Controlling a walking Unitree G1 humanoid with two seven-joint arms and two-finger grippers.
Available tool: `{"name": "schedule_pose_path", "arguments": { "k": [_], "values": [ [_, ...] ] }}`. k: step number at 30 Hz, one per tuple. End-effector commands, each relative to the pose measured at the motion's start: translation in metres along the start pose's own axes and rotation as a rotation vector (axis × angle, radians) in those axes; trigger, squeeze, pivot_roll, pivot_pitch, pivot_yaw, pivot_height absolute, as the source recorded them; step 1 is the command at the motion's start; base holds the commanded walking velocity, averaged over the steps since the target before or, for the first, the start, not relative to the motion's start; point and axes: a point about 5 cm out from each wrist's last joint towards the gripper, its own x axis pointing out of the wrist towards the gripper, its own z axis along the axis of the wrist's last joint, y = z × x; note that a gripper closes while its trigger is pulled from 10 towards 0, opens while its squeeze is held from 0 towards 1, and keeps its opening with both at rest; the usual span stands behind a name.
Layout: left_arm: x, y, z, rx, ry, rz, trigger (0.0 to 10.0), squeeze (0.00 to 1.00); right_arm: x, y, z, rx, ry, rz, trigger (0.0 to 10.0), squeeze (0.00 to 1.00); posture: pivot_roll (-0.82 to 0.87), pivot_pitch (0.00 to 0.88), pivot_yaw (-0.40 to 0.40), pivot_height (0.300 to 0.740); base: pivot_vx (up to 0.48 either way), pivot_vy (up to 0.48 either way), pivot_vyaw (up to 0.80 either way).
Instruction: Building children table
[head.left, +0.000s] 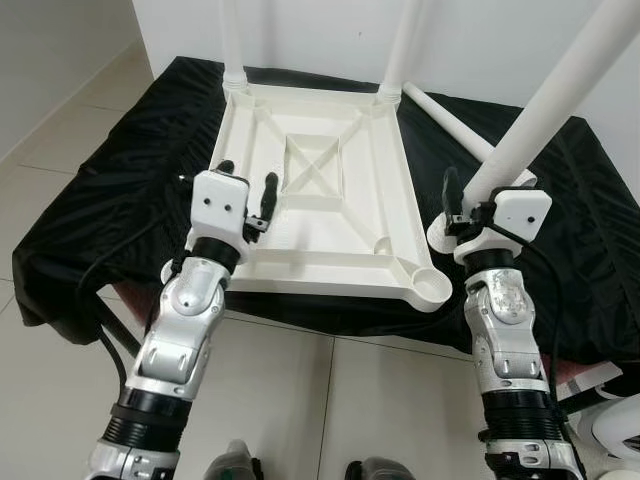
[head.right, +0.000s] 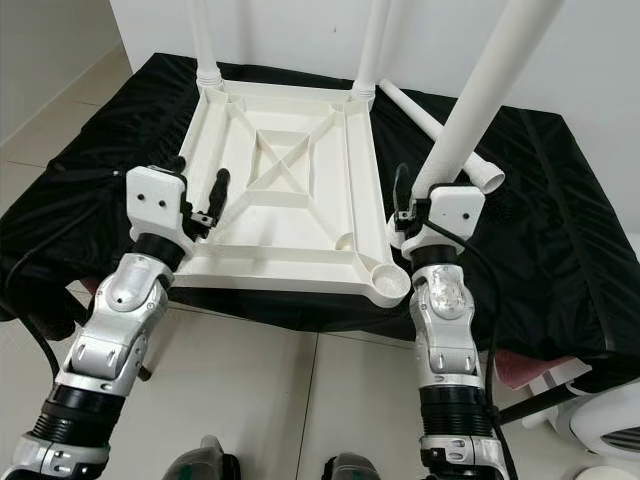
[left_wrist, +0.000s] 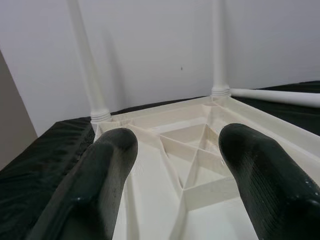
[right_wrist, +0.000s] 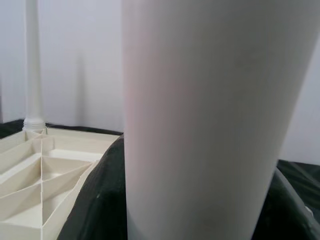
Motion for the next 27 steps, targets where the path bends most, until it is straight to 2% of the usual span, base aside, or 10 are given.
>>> {"name": "schedule_pose_path", "arguments": {
  "k": [1,7,12,19,24,27],
  "values": [
    [-0.003,-0.011,-0.002,0.023,0.019,-0.159,10.0,0.00,-0.005,-0.007,-0.004,-0.011,0.016,0.013,10.0,0.00,0.05,0.043,-0.036,0.740,0.000,0.000,0.00],
    [-0.007,-0.016,-0.004,0.023,0.035,-0.222,10.0,0.00,-0.008,-0.017,-0.007,-0.005,0.046,0.017,10.0,0.00,0.05,0.045,-0.038,0.740,0.000,0.000,0.00],
    [-0.008,-0.020,-0.003,0.023,0.040,-0.259,10.0,0.00,-0.008,-0.017,-0.009,0.019,0.062,0.006,10.0,0.00,0.05,0.046,-0.040,0.740,0.000,0.000,0.00],
    [-0.006,-0.020,-0.004,0.014,0.066,-0.236,10.0,0.00,-0.005,-0.009,-0.010,0.071,0.074,0.000,10.0,0.00,0.05,0.037,-0.035,0.740,0.000,0.000,0.00],
    [-0.004,-0.020,-0.004,0.031,0.072,-0.234,10.0,0.00,-0.003,-0.006,-0.009,0.064,0.069,0.018,10.0,0.00,0.05,0.027,-0.034,0.740,0.000,0.000,0.00],
    [-0.002,-0.022,-0.002,0.029,0.077,-0.269,10.0,0.00,-0.002,-0.006,-0.008,0.052,0.065,0.038,10.0,0.00,0.05,0.024,-0.040,0.740,0.000,0.000,0.00]
  ]
}}
